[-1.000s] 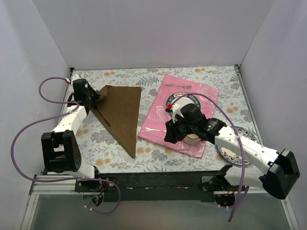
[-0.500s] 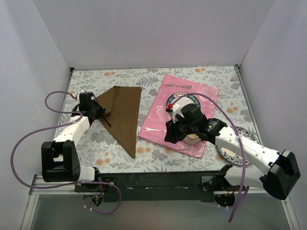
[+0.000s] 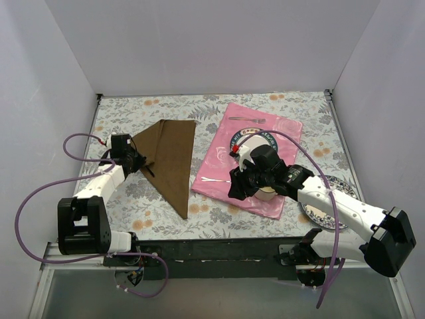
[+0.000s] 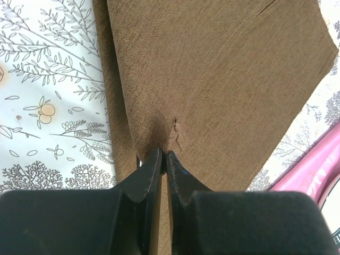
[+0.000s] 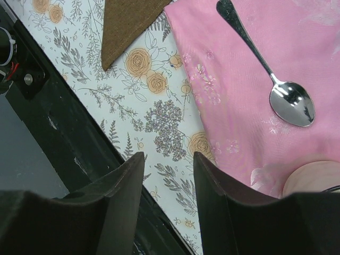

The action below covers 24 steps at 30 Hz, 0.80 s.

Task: Fold the napkin, place the utensils inside, and roll it up
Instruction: Fold the napkin

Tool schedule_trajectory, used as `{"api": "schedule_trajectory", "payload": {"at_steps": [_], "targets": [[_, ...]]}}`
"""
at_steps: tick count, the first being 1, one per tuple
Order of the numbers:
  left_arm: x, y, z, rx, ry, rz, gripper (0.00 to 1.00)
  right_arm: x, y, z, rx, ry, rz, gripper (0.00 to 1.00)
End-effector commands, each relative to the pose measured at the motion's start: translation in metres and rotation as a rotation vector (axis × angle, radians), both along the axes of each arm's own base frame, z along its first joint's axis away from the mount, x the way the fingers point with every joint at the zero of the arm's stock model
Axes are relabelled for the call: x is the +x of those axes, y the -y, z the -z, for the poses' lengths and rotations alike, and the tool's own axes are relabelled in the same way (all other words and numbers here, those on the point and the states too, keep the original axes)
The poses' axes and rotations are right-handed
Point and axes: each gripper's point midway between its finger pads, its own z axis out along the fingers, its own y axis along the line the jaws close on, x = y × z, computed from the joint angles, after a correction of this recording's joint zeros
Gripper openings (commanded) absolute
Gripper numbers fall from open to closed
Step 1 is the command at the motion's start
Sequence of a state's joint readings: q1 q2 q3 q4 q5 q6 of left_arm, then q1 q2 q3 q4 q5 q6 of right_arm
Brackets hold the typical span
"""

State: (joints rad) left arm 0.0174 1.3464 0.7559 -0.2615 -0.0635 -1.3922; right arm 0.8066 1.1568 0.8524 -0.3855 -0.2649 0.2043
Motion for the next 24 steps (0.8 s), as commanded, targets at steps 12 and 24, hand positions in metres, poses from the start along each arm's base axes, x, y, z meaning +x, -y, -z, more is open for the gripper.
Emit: {"api": "schedule_trajectory", "payload": {"at_steps": [12, 24], "targets": [[-0.012, 0.005, -0.027, -0.001, 0.025, 0.04, 0.61, 0.006, -0.014, -0.004, 0.041, 0.006, -0.03, 0.51], [0.022, 0.009, -0.048, -0.233, 0.046, 0.103, 0.54, 0.035, -0.067, -0.02, 0.094, -0.022, -0.114, 0.51]]}}
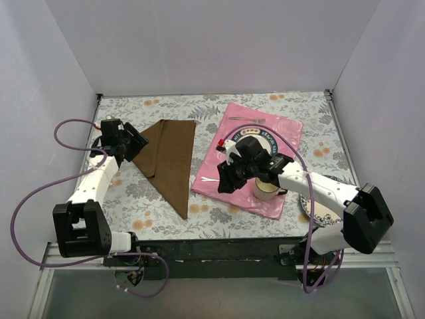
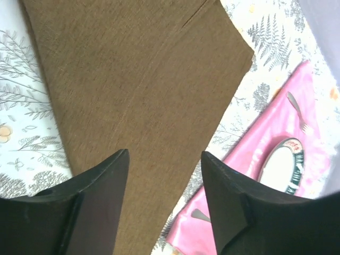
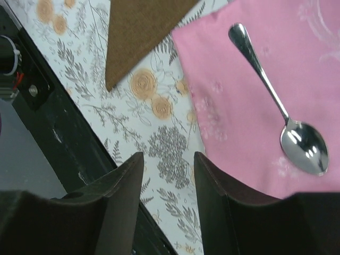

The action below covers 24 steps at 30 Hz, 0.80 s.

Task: Fold the napkin, place the utensils inside, and roll it up
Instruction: Fold the napkin

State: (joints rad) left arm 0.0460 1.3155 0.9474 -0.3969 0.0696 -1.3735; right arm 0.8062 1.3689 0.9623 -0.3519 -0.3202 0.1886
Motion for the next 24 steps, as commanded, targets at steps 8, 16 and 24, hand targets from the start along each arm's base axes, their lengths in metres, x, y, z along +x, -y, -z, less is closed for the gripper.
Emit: {"api": "schedule_trajectory", "payload": {"at_steps": [8, 16, 24], "targets": [[0.024, -0.017, 0.054, -0.306, -0.049, 0.003, 0.45, 0.033, -0.083, -0.019, 0.142, -0.057, -0.121, 0.5], [0.014, -0.019, 0.045, -0.26, -0.025, 0.023, 0.47, 0.048, -0.106, -0.004, 0.117, -0.084, -0.123, 0.48], [-0.058, 0.063, 0.049, 0.047, -0.242, 0.17, 0.55, 0.046, -0.07, 0.006, 0.0, -0.041, -0.104, 0.48]]}}
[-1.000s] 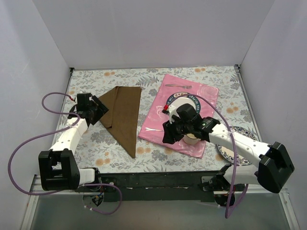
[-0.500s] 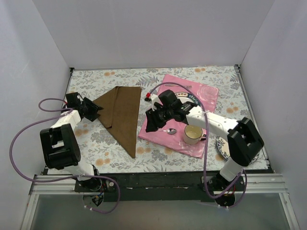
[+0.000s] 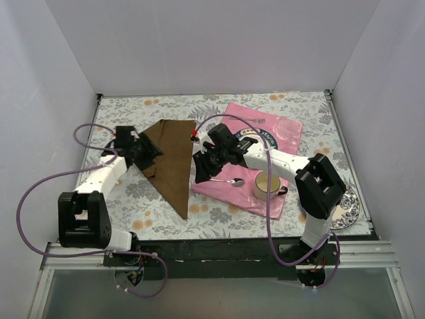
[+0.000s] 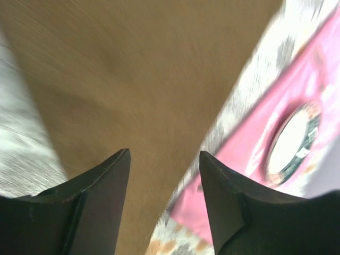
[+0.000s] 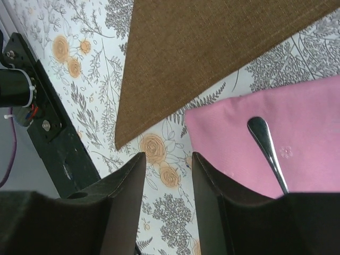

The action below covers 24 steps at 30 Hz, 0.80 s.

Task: Fold the napkin, place the utensils inside, and roll it up
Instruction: Fold the napkin

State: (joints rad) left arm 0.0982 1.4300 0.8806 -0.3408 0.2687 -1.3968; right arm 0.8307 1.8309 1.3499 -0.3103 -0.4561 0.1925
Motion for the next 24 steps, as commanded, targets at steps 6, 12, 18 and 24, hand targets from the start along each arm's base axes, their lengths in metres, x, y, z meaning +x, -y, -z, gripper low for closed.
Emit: {"api": "schedule_trajectory", "payload": {"at_steps": [6, 12, 18, 24], "targets": [[-0.117, 0.086, -0.008, 0.336, -0.088, 0.233, 0.47, -0.002, 0.079, -0.019, -0.083, 0.103, 0.109, 0.5], [-0.175, 0.121, 0.011, 0.502, -0.137, 0.38, 0.39, 0.0, 0.115, -0.046, -0.054, 0.191, 0.204, 0.52], [-0.216, 0.142, 0.029, 0.781, -0.154, 0.601, 0.33, -0.01, 0.136, -0.046, -0.031, 0.228, 0.247, 0.53], [-0.229, 0.152, 0.039, 0.839, -0.182, 0.709, 0.46, -0.022, 0.147, -0.043, -0.013, 0.227, 0.274, 0.53]]}}
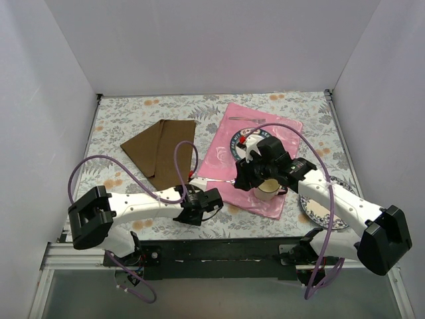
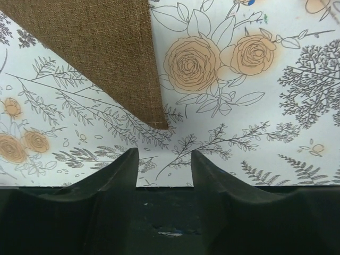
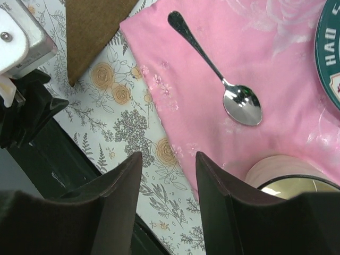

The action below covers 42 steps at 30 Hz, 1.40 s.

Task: Fold the napkin, place the utensils inside, and roll it up
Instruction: Fold the napkin

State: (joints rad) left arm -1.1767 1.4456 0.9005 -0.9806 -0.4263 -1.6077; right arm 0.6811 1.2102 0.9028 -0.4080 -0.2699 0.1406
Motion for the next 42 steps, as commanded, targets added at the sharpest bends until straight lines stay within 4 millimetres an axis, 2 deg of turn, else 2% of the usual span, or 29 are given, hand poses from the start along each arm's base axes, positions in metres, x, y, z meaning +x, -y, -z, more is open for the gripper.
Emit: {"api": "schedule_trajectory", "payload": {"at_steps": [1, 4, 5, 8, 10, 22, 27, 30, 34, 37, 41, 42], "targets": [[0.009, 0.0, -0.012, 0.025, 0.052, 0.024, 0.47, 0.001, 0.004, -0.012, 0.047, 0.052, 0.03, 0.54], [0.01, 0.002, -0.006, 0.04, 0.032, 0.047, 0.49, -0.001, 0.007, -0.014, 0.056, 0.062, 0.036, 0.53], [0.013, -0.001, -0.004, 0.051, 0.022, 0.038, 0.44, -0.001, 0.008, -0.013, 0.053, 0.065, 0.039, 0.53], [0.017, 0.001, 0.002, 0.053, 0.001, 0.044, 0.4, -0.001, 0.01, -0.016, 0.051, 0.083, 0.045, 0.54], [0.017, 0.005, 0.005, 0.043, -0.007, 0.055, 0.38, 0.0, 0.01, -0.016, 0.053, 0.081, 0.044, 0.54], [0.021, -0.001, 0.017, 0.098, -0.028, 0.057, 0.31, -0.002, 0.005, -0.011, 0.07, 0.059, 0.031, 0.54], [0.025, -0.002, 0.015, 0.115, -0.009, 0.048, 0.27, -0.002, 0.003, -0.009, 0.074, 0.048, 0.025, 0.54], [0.026, -0.002, 0.013, 0.11, -0.001, 0.045, 0.18, -0.003, 0.002, -0.008, 0.075, 0.044, 0.022, 0.54], [0.031, 0.0, 0.003, 0.094, 0.026, 0.026, 0.11, -0.003, 0.002, -0.005, 0.073, 0.038, 0.02, 0.54], [0.038, -0.002, -0.005, 0.089, 0.04, 0.003, 0.01, -0.004, 0.001, -0.004, 0.074, 0.033, 0.014, 0.54], [0.051, -0.006, -0.017, 0.049, 0.059, -0.04, 0.0, -0.003, 0.0, -0.003, 0.073, 0.031, 0.012, 0.54], [0.059, -0.013, -0.019, 0.044, 0.059, -0.08, 0.0, -0.003, 0.0, -0.003, 0.072, 0.03, 0.013, 0.54]]}}
